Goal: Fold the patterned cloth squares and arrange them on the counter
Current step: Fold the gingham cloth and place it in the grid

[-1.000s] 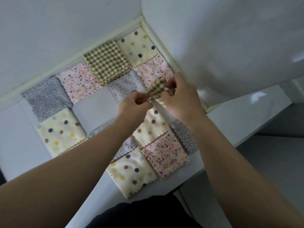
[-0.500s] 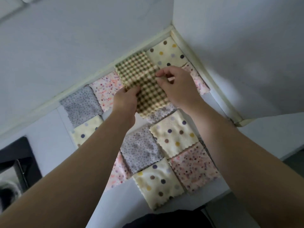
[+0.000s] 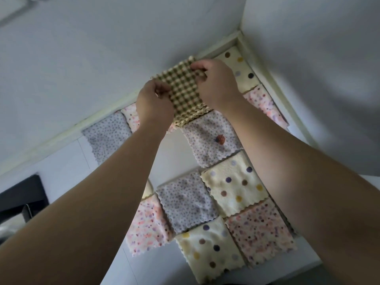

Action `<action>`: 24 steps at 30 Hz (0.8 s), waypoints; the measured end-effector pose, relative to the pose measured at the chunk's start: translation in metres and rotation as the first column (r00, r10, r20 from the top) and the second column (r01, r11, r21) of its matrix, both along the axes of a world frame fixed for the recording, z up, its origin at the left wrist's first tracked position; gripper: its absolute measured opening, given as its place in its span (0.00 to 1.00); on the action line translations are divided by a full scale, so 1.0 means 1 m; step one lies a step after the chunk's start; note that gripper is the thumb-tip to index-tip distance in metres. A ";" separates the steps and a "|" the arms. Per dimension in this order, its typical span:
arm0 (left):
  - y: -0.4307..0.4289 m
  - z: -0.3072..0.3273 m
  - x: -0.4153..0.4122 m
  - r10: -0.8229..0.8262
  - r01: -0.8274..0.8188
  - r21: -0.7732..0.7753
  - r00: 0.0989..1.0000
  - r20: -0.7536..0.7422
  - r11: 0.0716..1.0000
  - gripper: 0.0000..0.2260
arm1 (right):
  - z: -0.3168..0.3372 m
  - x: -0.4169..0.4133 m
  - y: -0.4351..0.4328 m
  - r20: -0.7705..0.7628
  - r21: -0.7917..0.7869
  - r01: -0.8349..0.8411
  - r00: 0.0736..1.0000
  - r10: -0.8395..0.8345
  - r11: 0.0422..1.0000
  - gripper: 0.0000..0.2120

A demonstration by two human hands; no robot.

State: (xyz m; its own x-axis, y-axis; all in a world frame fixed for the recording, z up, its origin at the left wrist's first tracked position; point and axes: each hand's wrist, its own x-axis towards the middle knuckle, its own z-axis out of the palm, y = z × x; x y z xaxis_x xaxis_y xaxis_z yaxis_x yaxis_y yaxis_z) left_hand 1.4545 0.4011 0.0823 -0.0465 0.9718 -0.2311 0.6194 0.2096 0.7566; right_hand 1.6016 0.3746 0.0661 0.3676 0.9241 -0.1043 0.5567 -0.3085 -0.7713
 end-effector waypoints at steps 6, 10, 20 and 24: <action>0.006 -0.016 -0.005 -0.084 0.087 0.017 0.989 -0.125 0.996 0.14 | -0.009 0.000 0.002 0.091 -0.070 -0.079 0.992 0.085 0.994 0.20; 0.005 -0.018 -0.008 -0.202 0.228 0.090 0.952 -0.232 0.970 0.14 | -0.006 0.000 -0.002 0.125 -0.056 -0.106 0.986 0.112 0.993 0.21; -0.002 -0.021 -0.012 -0.298 0.357 0.128 0.894 -0.333 0.925 0.18 | -0.015 0.002 -0.001 0.249 -0.119 -0.149 0.953 0.175 0.982 0.18; -0.007 -0.018 -0.018 -0.337 0.601 0.254 0.694 -0.636 0.758 0.23 | -0.002 0.002 -0.008 0.448 -0.044 -0.203 0.871 0.201 0.978 0.25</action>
State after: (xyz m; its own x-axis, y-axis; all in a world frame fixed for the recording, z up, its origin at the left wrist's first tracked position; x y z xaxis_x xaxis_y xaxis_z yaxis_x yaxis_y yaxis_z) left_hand 1.4363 0.3936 0.0642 0.4597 0.8816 0.1074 0.8559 -0.4720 0.2112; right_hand 1.6037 0.3668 0.0641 0.1788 0.9834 0.0306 0.8926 -0.1491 -0.4254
